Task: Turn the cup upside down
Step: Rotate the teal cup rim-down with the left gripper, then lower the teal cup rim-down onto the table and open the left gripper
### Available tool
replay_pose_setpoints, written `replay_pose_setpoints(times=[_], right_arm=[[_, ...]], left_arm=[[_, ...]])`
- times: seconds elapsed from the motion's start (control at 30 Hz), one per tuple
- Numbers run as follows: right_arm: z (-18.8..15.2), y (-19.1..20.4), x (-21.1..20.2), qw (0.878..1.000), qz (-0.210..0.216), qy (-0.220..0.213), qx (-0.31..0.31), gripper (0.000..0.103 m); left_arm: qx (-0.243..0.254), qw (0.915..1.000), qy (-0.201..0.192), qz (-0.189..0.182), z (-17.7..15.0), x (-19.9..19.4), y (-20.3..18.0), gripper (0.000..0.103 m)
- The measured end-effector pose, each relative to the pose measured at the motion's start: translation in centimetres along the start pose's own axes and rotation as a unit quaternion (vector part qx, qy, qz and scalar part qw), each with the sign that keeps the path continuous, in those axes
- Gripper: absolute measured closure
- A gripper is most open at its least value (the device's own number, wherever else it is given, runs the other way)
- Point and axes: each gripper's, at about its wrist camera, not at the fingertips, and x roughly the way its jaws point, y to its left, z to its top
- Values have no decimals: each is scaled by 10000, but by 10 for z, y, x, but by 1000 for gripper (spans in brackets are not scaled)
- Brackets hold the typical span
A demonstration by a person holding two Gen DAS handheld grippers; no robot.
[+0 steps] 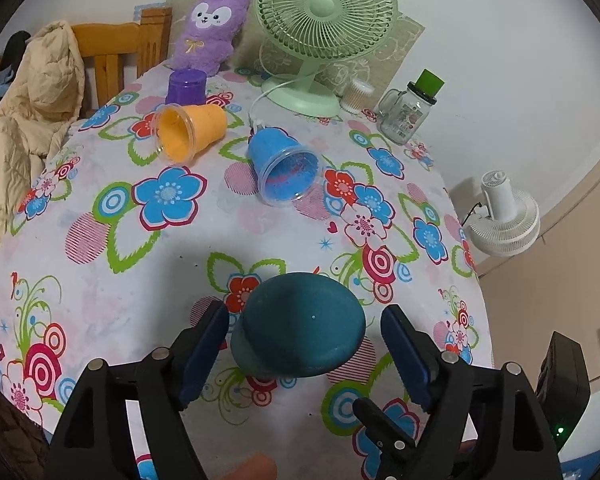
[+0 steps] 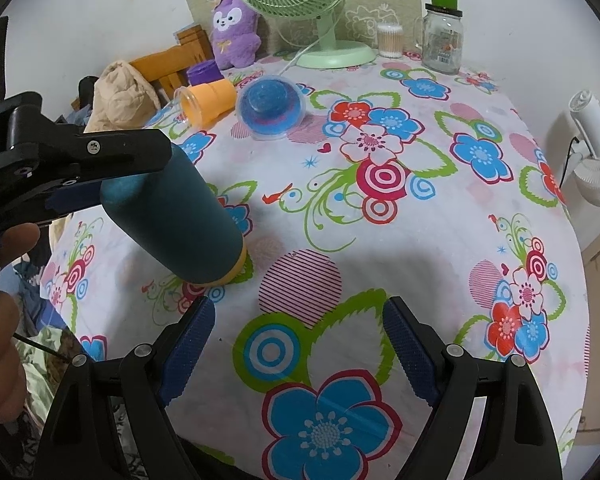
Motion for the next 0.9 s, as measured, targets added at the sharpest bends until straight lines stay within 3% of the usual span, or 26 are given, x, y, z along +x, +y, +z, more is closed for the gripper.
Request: replay_pose_setpoints(times=[0.43, 0.9], right_arm=[[3, 10, -9, 9999, -76, -103, -61, 15], [17, 25, -38, 9984, -194, -523, -73, 15]], left_arm=[[118, 9999, -72, 1, -1, -12, 0, 14], [279, 9991, -328, -21, -2, -40, 2, 11]])
